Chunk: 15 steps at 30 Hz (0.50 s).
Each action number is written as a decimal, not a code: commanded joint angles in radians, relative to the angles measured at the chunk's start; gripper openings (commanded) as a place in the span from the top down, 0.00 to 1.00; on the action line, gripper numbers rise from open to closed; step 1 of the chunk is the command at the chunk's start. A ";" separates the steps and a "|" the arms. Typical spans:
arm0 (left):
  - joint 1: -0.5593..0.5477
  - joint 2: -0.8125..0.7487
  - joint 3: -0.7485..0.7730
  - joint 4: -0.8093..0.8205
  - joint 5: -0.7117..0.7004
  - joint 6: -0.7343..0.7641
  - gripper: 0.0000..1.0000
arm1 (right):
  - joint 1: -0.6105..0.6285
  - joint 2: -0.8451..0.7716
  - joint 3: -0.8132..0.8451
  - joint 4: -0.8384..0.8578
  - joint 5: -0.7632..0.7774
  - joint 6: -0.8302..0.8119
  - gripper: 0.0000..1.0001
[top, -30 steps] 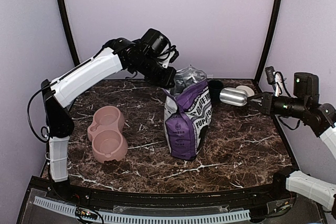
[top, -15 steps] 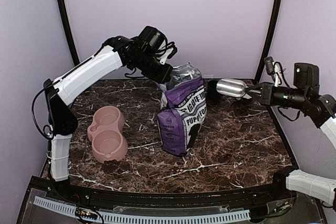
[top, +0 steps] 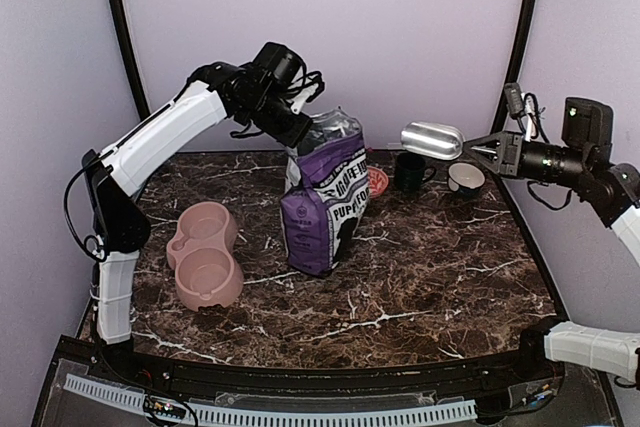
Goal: Serve the pet food
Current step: Adjust the pet food bag at the center of the board.
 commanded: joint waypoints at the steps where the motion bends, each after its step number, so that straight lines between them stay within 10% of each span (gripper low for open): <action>1: 0.036 -0.153 0.113 0.321 -0.119 0.108 1.00 | -0.004 0.010 0.032 0.071 -0.017 0.029 1.00; 15: -0.024 -0.166 0.084 0.335 0.025 0.115 1.00 | -0.002 0.048 0.085 0.086 -0.164 0.115 1.00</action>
